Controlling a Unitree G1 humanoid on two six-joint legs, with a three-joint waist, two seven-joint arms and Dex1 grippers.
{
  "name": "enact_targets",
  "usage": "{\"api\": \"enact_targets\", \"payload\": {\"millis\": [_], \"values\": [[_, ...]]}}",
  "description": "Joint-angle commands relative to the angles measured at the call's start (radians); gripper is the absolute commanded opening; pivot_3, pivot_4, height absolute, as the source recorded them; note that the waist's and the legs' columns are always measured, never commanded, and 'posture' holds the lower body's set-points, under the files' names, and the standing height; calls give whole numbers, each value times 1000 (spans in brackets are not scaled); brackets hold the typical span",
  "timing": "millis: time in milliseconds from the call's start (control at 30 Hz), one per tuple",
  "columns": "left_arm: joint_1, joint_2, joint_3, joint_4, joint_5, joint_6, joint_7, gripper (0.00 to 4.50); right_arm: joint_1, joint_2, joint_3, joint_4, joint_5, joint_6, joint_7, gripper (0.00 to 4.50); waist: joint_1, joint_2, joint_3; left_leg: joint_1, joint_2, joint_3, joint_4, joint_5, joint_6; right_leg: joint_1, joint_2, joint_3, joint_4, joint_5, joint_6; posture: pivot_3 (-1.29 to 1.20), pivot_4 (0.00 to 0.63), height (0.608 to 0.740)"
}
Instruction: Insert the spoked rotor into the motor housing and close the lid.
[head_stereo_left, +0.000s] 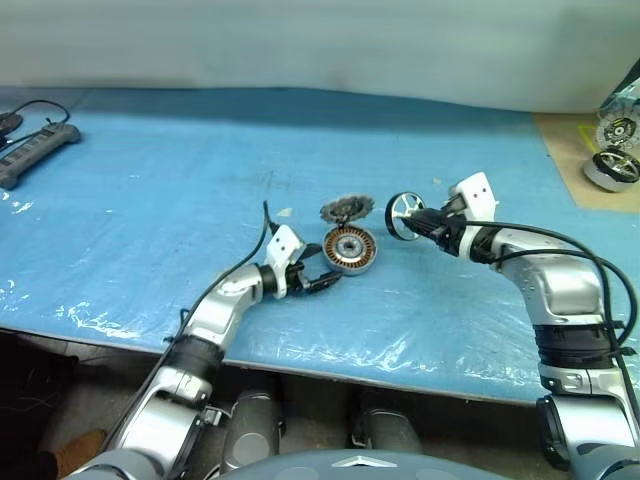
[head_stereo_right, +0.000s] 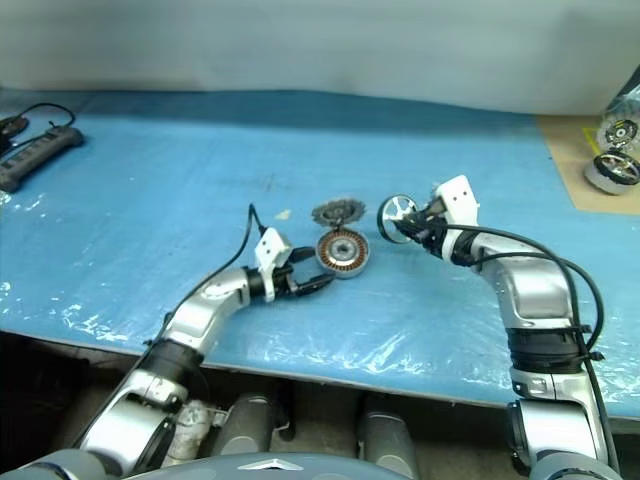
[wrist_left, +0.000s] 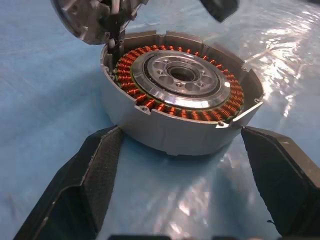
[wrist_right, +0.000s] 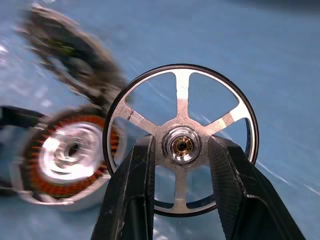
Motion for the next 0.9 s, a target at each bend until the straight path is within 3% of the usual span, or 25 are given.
{"api": "enact_targets", "payload": {"millis": [33, 167, 333, 533, 900], "values": [[-41, -13, 8, 57, 11, -3, 6, 4054, 56, -2, -44, -106, 133, 63, 58, 1430, 1, 0, 0, 0, 0, 0, 1, -1, 1, 0, 0, -1, 0, 0, 0, 0, 150, 740], [33, 33, 19, -28, -4, -2, -28, 4054, 115, -4, 7, -168, 187, 87, 94, 1430, -5, 0, 0, -1, 1, -1, 2, -3, 3, 1, -1, -4, 0, 0, -1, 0, 150, 740], [65, 69, 22, -76, -10, 3, -52, 4054, 72, 43, 35, -102, 140, 37, 12, 1430, -2, 1, 0, 0, 2, -2, 2, -1, -3, 2, -1, -5, 0, -1, -1, 0, 150, 740], [51, 77, 31, -63, 0, -12, -35, 4054, 7, 65, -4, -80, 207, 46, 2, 1430, 0, 1, 0, 0, 1, -2, 4, 0, -4, 4, -5, -7, 0, 0, 0, 0, 150, 740], [59, 77, 36, -66, -6, -32, -39, 4054, 15, 59, 104, -27, 121, -16, -6, 1430, -1, 1, 0, -2, 1, -2, 0, -1, -3, 2, -4, -9, -2, -1, -1, 0, 150, 740]]}}
